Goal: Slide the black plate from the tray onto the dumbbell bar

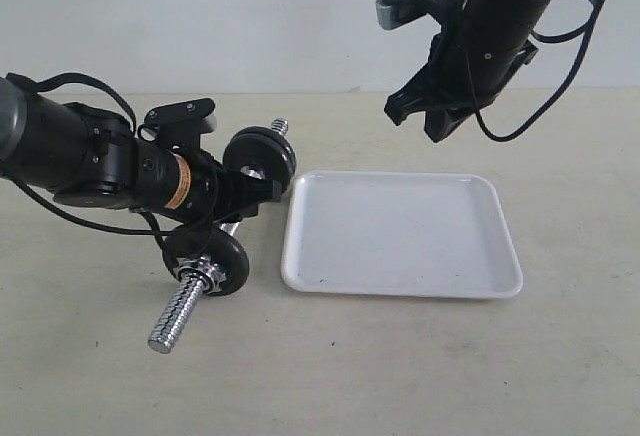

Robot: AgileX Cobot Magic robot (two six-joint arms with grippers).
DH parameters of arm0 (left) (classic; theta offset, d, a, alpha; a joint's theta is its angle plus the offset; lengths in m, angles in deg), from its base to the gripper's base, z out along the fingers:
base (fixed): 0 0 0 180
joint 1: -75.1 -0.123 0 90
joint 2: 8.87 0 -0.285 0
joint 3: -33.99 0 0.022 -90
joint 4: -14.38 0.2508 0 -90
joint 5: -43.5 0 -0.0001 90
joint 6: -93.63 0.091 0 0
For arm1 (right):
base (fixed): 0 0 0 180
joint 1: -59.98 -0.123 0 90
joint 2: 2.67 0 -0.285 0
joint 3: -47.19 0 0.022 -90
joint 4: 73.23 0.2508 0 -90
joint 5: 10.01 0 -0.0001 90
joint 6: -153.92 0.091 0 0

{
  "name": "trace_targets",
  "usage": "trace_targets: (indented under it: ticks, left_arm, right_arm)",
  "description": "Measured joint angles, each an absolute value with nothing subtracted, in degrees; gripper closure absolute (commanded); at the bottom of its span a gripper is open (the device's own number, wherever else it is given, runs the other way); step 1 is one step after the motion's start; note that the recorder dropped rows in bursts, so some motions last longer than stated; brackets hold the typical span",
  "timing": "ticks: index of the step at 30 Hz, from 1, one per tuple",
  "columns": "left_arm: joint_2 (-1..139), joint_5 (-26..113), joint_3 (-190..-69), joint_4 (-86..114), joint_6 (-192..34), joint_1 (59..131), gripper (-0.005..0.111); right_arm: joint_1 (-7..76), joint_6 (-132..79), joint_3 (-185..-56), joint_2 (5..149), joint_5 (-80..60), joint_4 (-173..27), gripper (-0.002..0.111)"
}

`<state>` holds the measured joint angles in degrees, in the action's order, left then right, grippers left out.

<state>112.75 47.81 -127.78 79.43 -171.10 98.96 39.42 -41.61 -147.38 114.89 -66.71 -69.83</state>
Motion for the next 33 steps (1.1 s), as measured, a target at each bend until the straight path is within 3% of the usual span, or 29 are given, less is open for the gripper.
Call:
trace_targets:
  ticks: [14, 18, 20, 33]
  left_arm:
    - [112.7, 47.8, -127.8, 79.5, -171.2, 99.0, 0.101]
    - [112.7, 47.8, -127.8, 79.7, -171.2, 99.0, 0.079]
    - [112.7, 47.8, -127.8, 79.9, -171.6, 99.0, 0.074]
    - [106.2, 50.0, -129.2, 79.9, -172.3, 99.0, 0.075]
  right_arm:
    - [39.4, -41.6, -147.4, 114.9, -66.8, -69.7, 0.109]
    - [39.4, -41.6, -147.4, 114.9, -66.8, -69.6, 0.109]
    - [39.4, -41.6, -147.4, 114.9, -66.8, -69.6, 0.109]
    - [39.4, -41.6, -147.4, 114.9, -66.9, -69.6, 0.109]
